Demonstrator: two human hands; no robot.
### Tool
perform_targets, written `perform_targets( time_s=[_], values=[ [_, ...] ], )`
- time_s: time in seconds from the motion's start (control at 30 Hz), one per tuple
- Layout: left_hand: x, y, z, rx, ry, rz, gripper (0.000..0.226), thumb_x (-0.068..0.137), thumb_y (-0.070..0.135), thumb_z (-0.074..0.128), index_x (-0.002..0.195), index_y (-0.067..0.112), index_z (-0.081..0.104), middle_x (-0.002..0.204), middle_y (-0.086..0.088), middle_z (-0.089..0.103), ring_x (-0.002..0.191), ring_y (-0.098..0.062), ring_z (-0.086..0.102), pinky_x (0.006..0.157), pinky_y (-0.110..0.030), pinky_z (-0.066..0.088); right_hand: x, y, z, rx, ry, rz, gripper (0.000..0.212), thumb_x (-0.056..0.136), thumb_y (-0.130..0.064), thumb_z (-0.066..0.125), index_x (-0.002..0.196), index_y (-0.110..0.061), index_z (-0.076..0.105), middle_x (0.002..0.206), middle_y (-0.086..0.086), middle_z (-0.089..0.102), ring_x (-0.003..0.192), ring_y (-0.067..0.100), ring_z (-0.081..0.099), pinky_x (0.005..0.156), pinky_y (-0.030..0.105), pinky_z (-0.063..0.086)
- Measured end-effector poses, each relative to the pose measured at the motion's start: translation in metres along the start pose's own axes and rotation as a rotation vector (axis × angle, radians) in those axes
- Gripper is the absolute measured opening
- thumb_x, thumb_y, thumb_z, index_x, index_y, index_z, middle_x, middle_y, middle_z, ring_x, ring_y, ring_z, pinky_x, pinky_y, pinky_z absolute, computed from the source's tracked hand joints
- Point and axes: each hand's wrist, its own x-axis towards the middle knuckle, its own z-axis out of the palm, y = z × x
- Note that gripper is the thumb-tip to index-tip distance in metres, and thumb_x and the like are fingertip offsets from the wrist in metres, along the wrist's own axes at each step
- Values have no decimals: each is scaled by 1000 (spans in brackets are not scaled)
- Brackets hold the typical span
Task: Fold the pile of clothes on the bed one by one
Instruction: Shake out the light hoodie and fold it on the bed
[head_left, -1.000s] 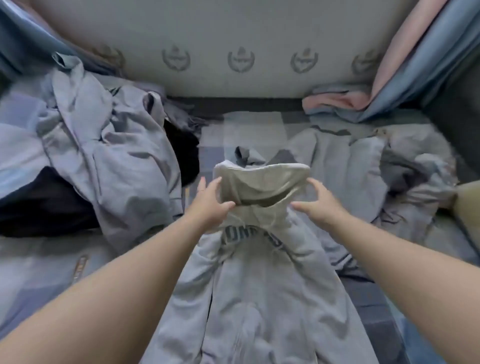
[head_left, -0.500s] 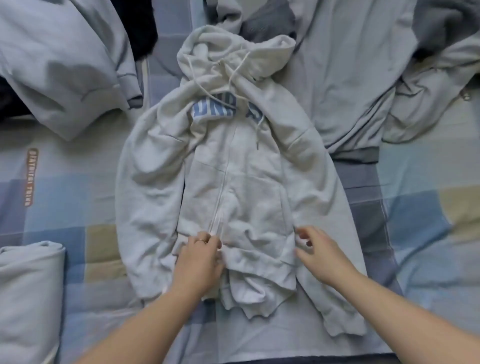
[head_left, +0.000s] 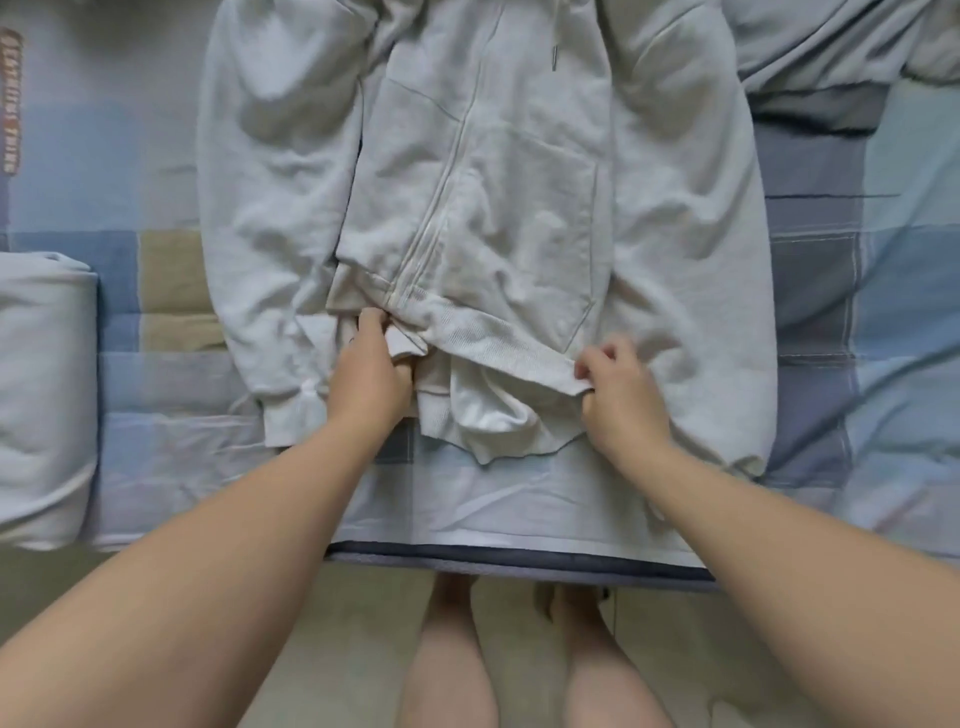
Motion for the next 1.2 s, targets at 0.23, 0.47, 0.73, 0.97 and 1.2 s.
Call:
perform_targets(
  time_s=[0.23,0.47,0.73,0.97,1.2],
  values=[
    [-34,4,-29,310,-155,217,37,81,3,49,113,21,46,95,-5,54,86,-36,58,62,-38,37,-32,43,-78,-74,34,-20,29,77,12,52,91,-11,60,106,0,45,82,29,49,66,34,35],
    [-67,-36,-42,594,-343,95,36,91,28,59,122,21,43,115,-12,56,93,-36,57,71,-42,48,-64,104,-123,-416,-87,309,23,87,2,54,101,-11,67,108,10,45,92,37,50,75,39,43],
    [-63,-30,-6,601,-286,236,47,86,21,70,122,13,41,125,-15,45,96,-35,48,75,-42,43,-64,44,-62,-615,-167,-203,69,78,-26,77,140,-24,48,154,11,34,141,36,30,108,55,31],
    [-35,-50,-20,529,-314,389,22,84,8,58,105,12,51,105,-11,47,81,-34,54,61,-38,37,-42,-19,11,-561,-145,-352,88,72,-32,79,148,-25,35,157,12,29,144,32,24,111,49,23],
    [-52,-119,-67,709,-274,338,12,83,10,55,93,16,60,93,-9,63,83,-34,63,61,-34,33,-31,-55,35,-588,60,-372,89,74,-11,67,153,-27,29,146,10,33,128,29,29,104,50,26]
  ],
)
